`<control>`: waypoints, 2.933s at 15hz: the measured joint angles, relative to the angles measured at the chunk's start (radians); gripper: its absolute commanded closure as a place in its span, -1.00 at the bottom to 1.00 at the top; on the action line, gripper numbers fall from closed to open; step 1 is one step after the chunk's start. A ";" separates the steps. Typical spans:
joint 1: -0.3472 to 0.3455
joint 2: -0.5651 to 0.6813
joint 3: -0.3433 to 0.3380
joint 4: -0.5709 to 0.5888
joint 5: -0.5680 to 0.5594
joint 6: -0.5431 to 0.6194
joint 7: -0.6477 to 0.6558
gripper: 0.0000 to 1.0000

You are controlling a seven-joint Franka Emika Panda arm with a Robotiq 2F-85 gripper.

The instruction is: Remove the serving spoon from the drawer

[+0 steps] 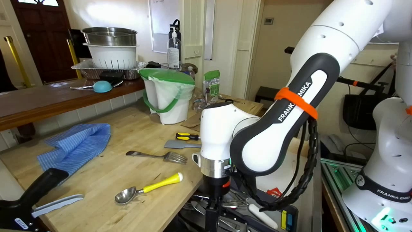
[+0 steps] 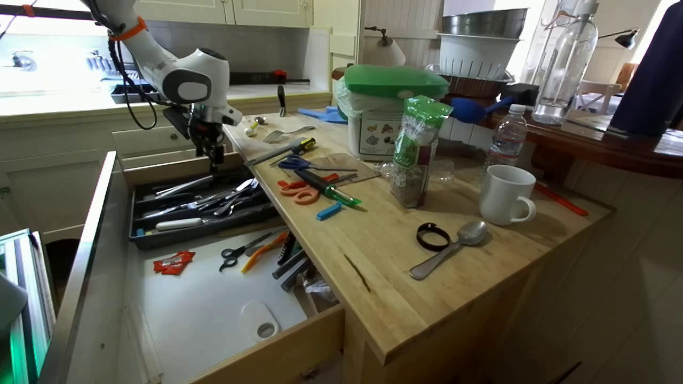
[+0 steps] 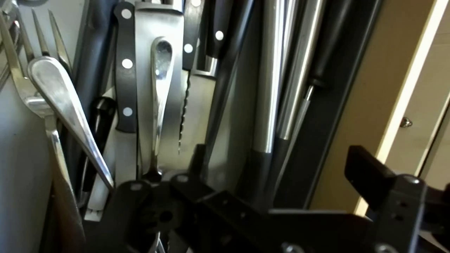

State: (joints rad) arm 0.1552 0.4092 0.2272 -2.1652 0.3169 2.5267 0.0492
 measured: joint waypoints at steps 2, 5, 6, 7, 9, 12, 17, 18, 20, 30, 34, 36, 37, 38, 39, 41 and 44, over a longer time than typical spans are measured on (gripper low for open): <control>-0.005 -0.003 -0.002 -0.004 0.000 0.000 0.000 -1.00; 0.007 -0.003 -0.011 -0.002 -0.021 0.000 0.040 -1.00; 0.023 -0.003 -0.020 -0.001 -0.041 0.000 0.084 -1.00; 0.042 -0.004 -0.026 -0.001 -0.062 0.001 0.131 -1.00; 0.094 -0.012 -0.039 -0.006 -0.111 0.008 0.241 -1.00; 0.187 -0.027 -0.073 -0.010 -0.216 0.010 0.410 -1.00; 0.284 -0.100 -0.130 -0.102 -0.346 0.068 0.678 -1.00; 0.291 -0.127 -0.136 -0.142 -0.372 0.085 0.724 -1.00; 0.291 -0.179 -0.144 -0.223 -0.423 0.119 0.790 -1.00; 0.199 -0.126 -0.124 -0.246 -0.427 0.201 0.681 -1.00; 0.206 -0.028 -0.148 -0.156 -0.436 0.199 0.663 -1.00; 0.243 0.005 -0.176 -0.105 -0.460 0.192 0.679 -1.00; 0.266 0.018 -0.189 -0.079 -0.472 0.183 0.687 -1.00; 0.285 0.030 -0.197 -0.054 -0.480 0.171 0.694 -1.00; 0.302 0.042 -0.200 -0.031 -0.484 0.157 0.697 -1.00; 0.326 0.063 -0.200 0.005 -0.484 0.135 0.701 -1.00; 0.343 0.085 -0.199 0.018 -0.484 0.128 0.729 -1.00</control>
State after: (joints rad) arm 0.4984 0.4945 0.0282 -2.1471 -0.1667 2.6549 0.7786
